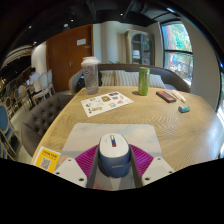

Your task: Arrange mouse

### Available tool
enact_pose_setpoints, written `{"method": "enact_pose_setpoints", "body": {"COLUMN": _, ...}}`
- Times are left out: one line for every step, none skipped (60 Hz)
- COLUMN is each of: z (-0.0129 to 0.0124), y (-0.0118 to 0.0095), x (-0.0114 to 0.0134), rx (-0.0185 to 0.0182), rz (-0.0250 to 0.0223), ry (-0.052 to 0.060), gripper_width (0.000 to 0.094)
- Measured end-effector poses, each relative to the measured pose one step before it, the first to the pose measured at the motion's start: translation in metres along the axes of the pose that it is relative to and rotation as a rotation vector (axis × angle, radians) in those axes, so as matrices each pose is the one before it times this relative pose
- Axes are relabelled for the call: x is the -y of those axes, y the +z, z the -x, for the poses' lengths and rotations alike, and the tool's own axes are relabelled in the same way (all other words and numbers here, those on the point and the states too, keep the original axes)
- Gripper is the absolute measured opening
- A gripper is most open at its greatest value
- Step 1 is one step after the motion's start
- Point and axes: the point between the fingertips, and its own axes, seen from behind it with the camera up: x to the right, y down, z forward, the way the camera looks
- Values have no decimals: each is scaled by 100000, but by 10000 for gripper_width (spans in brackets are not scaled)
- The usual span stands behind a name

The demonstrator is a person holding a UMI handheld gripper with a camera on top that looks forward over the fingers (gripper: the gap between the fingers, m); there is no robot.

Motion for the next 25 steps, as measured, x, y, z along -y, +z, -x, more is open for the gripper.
{"method": "enact_pose_setpoints", "body": {"z": -71, "y": -12, "x": -218, "rx": 125, "rz": 505, "ry": -265, "gripper_width": 560}}
{"method": "enact_pose_setpoints", "body": {"z": 13, "y": -8, "x": -50, "rx": 302, "rz": -76, "ry": -266, "gripper_width": 568}}
{"method": "enact_pose_setpoints", "body": {"z": 23, "y": -28, "x": 83, "rx": 243, "rz": -705, "ry": -322, "gripper_width": 577}}
{"method": "enact_pose_setpoints", "body": {"z": -16, "y": 3, "x": 157, "rx": 85, "rz": -474, "ry": -338, "gripper_width": 584}}
{"method": "enact_pose_setpoints", "body": {"z": 82, "y": -46, "x": -121, "rx": 298, "rz": -11, "ry": -550, "gripper_width": 600}}
{"method": "enact_pose_setpoints", "body": {"z": 103, "y": -70, "x": -133, "rx": 413, "rz": 133, "ry": -781, "gripper_width": 624}}
{"method": "enact_pose_setpoints", "body": {"z": 45, "y": -138, "x": -84, "rx": 248, "rz": 90, "ry": -923, "gripper_width": 655}}
{"method": "enact_pose_setpoints", "body": {"z": -62, "y": -187, "x": -17, "rx": 65, "rz": -41, "ry": -792, "gripper_width": 689}}
{"method": "enact_pose_setpoints", "body": {"z": -18, "y": -211, "x": -33, "rx": 30, "rz": -120, "ry": -822, "gripper_width": 728}}
{"method": "enact_pose_setpoints", "body": {"z": -58, "y": -224, "x": 28, "rx": 51, "rz": -310, "ry": -833, "gripper_width": 766}}
{"method": "enact_pose_setpoints", "body": {"z": -93, "y": -270, "x": 68, "rx": -37, "rz": -513, "ry": -847, "gripper_width": 796}}
{"method": "enact_pose_setpoints", "body": {"z": -61, "y": -325, "x": 84, "rx": 281, "rz": -629, "ry": -904, "gripper_width": 818}}
{"method": "enact_pose_setpoints", "body": {"z": -79, "y": -367, "x": 97, "rx": 365, "rz": -727, "ry": -869, "gripper_width": 831}}
{"method": "enact_pose_setpoints", "body": {"z": -126, "y": -401, "x": 100, "rx": 395, "rz": -711, "ry": -837, "gripper_width": 843}}
{"method": "enact_pose_setpoints", "body": {"z": -159, "y": -427, "x": 87, "rx": 412, "rz": -742, "ry": -798, "gripper_width": 852}}
{"method": "enact_pose_setpoints", "body": {"z": -147, "y": -468, "x": 79, "rx": 562, "rz": -820, "ry": -658, "gripper_width": 853}}
{"method": "enact_pose_setpoints", "body": {"z": -99, "y": -541, "x": 67, "rx": 349, "rz": -526, "ry": -517, "gripper_width": 852}}
{"method": "enact_pose_setpoints", "body": {"z": -244, "y": -607, "x": 17, "rx": 365, "rz": -580, "ry": -321, "gripper_width": 852}}
{"method": "enact_pose_setpoints", "body": {"z": -411, "y": -737, "x": -82, "rx": 210, "rz": -339, "ry": -337, "gripper_width": 853}}
{"method": "enact_pose_setpoints", "body": {"z": -334, "y": -632, "x": -72, "rx": 213, "rz": -398, "ry": -341, "gripper_width": 851}}
{"method": "enact_pose_setpoints", "body": {"z": -340, "y": -678, "x": -110, "rx": 195, "rz": -383, "ry": -297, "gripper_width": 850}}
{"method": "enact_pose_setpoints", "body": {"z": -367, "y": -696, "x": -160, "rx": 131, "rz": -349, "ry": -223, "gripper_width": 851}}
{"method": "enact_pose_setpoints", "body": {"z": -445, "y": -715, "x": -190, "rx": 45, "rz": -304, "ry": -118, "gripper_width": 851}}
{"method": "enact_pose_setpoints", "body": {"z": -448, "y": -721, "x": -210, "rx": 12, "rz": -291, "ry": -56, "gripper_width": 849}}
{"method": "enact_pose_setpoints", "body": {"z": -460, "y": -626, "x": -196, "rx": 39, "rz": -409, "ry": 61, "gripper_width": 850}}
